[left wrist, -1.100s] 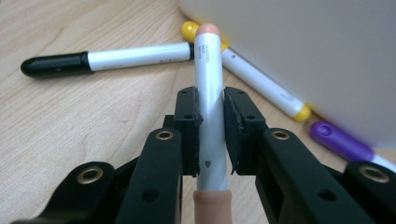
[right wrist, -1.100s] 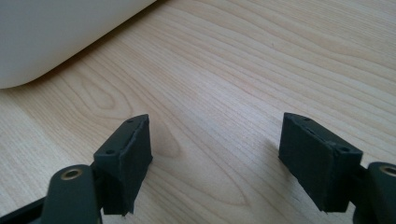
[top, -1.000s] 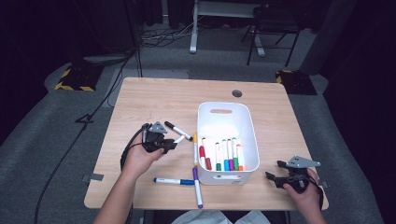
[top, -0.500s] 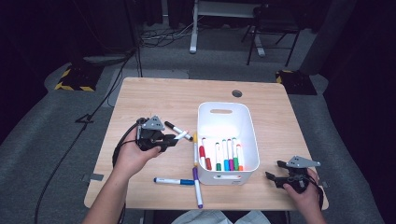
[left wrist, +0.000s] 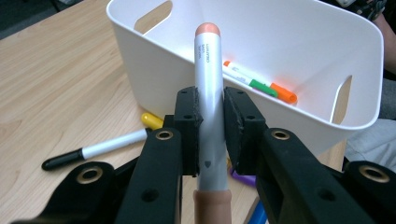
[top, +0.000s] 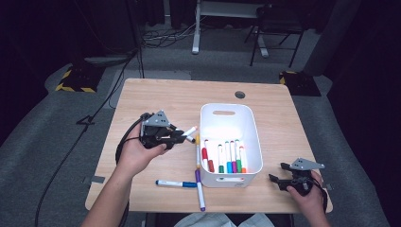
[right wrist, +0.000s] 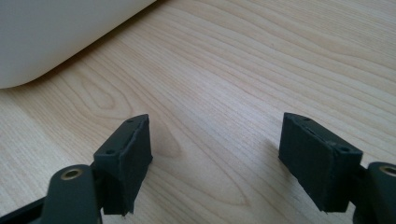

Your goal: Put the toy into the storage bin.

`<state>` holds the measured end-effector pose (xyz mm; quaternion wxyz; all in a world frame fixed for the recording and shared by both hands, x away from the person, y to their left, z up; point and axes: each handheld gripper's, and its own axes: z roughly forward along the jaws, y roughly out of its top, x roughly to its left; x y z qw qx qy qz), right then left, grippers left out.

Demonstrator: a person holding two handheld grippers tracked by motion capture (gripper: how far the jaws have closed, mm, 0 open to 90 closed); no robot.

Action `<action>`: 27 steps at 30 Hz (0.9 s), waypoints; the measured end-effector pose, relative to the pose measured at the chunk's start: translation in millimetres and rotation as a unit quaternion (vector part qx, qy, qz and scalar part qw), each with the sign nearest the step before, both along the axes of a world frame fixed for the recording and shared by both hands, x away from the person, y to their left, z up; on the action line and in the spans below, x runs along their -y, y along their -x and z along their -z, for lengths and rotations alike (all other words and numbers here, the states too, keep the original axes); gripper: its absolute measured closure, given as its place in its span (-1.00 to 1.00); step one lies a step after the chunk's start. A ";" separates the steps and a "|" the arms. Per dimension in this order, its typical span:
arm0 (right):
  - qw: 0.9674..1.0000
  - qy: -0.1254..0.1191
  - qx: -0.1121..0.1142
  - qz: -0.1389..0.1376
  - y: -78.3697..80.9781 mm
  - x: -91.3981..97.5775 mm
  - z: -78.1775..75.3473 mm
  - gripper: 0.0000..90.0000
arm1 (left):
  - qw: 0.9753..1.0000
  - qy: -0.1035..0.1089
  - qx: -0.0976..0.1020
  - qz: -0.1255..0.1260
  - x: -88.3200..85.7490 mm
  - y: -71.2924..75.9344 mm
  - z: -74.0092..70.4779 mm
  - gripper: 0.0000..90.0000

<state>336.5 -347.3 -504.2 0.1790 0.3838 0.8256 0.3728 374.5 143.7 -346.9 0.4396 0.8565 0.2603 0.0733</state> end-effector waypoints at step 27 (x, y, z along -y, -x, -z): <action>1.000 0.000 0.001 0.001 0.1 -0.2 0.1 -0.43 | 0.996 -0.002 0.027 0.091 93.2 -24.5 -30.0 0.69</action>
